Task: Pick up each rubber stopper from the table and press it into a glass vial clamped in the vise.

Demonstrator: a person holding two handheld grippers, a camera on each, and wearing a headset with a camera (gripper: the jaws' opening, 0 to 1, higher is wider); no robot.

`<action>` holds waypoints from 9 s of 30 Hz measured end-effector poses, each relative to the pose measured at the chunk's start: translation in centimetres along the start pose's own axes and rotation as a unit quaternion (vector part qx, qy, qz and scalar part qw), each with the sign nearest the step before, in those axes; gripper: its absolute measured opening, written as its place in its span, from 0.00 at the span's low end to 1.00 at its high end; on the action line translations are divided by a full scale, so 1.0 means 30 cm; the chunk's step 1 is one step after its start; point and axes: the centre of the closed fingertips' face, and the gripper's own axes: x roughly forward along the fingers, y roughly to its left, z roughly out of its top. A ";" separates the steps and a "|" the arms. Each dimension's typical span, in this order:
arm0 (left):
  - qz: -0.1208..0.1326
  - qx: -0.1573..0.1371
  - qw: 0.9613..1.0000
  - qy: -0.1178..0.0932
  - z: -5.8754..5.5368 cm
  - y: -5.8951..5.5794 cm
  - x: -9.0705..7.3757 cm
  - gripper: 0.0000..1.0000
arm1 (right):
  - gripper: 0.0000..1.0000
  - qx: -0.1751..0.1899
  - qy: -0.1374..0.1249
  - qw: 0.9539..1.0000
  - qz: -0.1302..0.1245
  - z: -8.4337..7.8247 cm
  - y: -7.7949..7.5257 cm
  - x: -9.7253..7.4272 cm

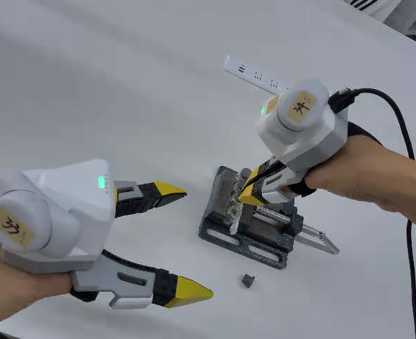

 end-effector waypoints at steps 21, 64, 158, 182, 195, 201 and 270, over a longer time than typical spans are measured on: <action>-0.002 0.000 1.000 -0.003 0.007 0.001 0.008 0.75 | 0.01 -0.012 0.020 1.000 0.004 -0.005 0.004 0.004; -0.005 0.010 1.000 -0.005 0.045 -0.029 0.010 0.73 | 0.00 -0.022 0.033 0.999 -0.003 -0.006 -0.005 0.016; -0.037 0.075 0.992 0.093 0.006 -0.100 0.038 0.58 | 0.18 0.128 -0.216 0.961 -0.117 -0.291 0.122 -0.236; -0.097 0.159 0.965 0.187 -0.089 -0.132 0.202 0.34 | 0.39 0.175 -0.285 0.934 -0.121 -0.505 0.259 -0.258; -0.129 0.244 0.927 0.255 -0.206 -0.119 0.289 0.19 | 0.46 0.188 -0.312 0.924 -0.117 -0.530 0.308 -0.249; -0.139 0.269 0.913 0.271 -0.249 -0.105 0.329 0.14 | 0.46 0.197 -0.316 0.920 -0.120 -0.544 0.309 -0.255; -0.151 0.255 0.912 0.283 -0.309 -0.136 0.405 0.04 | 0.42 0.210 -0.332 0.912 -0.116 -0.538 0.318 -0.250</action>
